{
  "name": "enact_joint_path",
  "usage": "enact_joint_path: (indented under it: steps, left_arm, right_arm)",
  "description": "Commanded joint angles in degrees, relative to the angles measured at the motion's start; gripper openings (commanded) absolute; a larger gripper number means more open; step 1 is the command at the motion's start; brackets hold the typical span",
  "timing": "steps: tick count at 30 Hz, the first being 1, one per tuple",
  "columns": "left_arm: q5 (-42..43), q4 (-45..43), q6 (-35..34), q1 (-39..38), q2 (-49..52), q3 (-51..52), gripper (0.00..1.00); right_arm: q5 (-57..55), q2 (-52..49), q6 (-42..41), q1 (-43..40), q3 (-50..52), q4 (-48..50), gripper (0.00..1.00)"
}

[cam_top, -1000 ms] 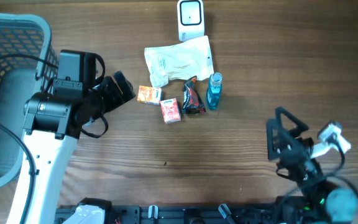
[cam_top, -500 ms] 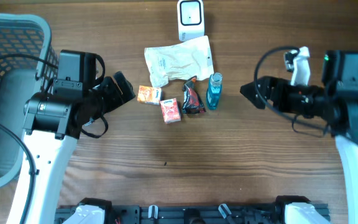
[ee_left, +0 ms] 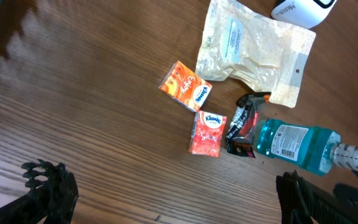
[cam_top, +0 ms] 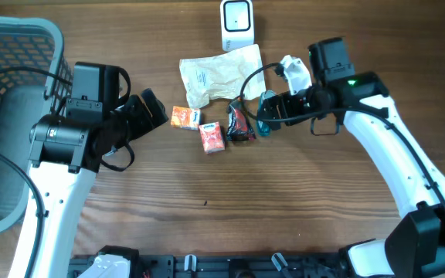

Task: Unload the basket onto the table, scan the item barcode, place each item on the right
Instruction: 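Reach the right gripper to the blue Listerine bottle and grasp it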

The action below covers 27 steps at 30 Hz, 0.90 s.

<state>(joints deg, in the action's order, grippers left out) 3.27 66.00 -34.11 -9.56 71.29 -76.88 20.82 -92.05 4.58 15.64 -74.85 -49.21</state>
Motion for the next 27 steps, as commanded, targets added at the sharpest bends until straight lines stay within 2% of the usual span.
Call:
enact_joint_path:
  steps: [1,2,6,15,17,19,20,22,24,27]
  left_arm:
    - [-0.13,-0.11,0.90,0.42,-0.26,-0.48,1.00]
    - [-0.13,-0.11,0.92,0.42,-0.26,-0.48,1.00]
    - [-0.13,-0.13,0.90,0.42,-0.26,-0.48,1.00]
    - [-0.13,-0.13,0.92,0.42,-0.26,-0.48,1.00]
    - [-0.13,-0.11,0.90,0.42,-0.26,-0.48,1.00]
    - [-0.13,-0.11,0.90,0.42,-0.26,-0.48,1.00]
    - [-0.13,-0.11,0.92,0.42,-0.26,-0.48,1.00]
    - [-0.13,-0.13,0.90,0.42,-0.26,-0.48,1.00]
    - [-0.13,-0.13,0.92,0.42,-0.26,-0.48,1.00]
    - [-0.13,-0.13,0.92,0.42,-0.26,-0.48,1.00]
  right_arm:
    - [-4.17,0.61,-3.72,3.08,-1.22,2.93,1.00]
    - [-4.68,0.61,-4.57,3.69,-1.22,3.72,1.00]
    - [-16.61,-0.76,-17.68,6.16,-1.20,7.17,1.00]
    - [-11.41,-10.40,-18.29,6.16,-1.20,8.04,1.00]
    - [-12.37,-10.62,-19.26,6.16,-1.20,8.31,0.87]
    - [-15.82,-10.60,-21.51,6.16,-1.20,8.28,0.62]
    - [-16.20,-10.60,-21.51,6.16,-1.20,8.26,0.57]
    - [-16.17,-10.60,-21.55,6.16,-1.22,8.39,0.54]
    - [-16.20,-10.36,-21.53,6.14,-1.25,8.55,0.38]
    - [-16.17,-8.87,-21.53,6.10,-1.36,8.48,0.35]
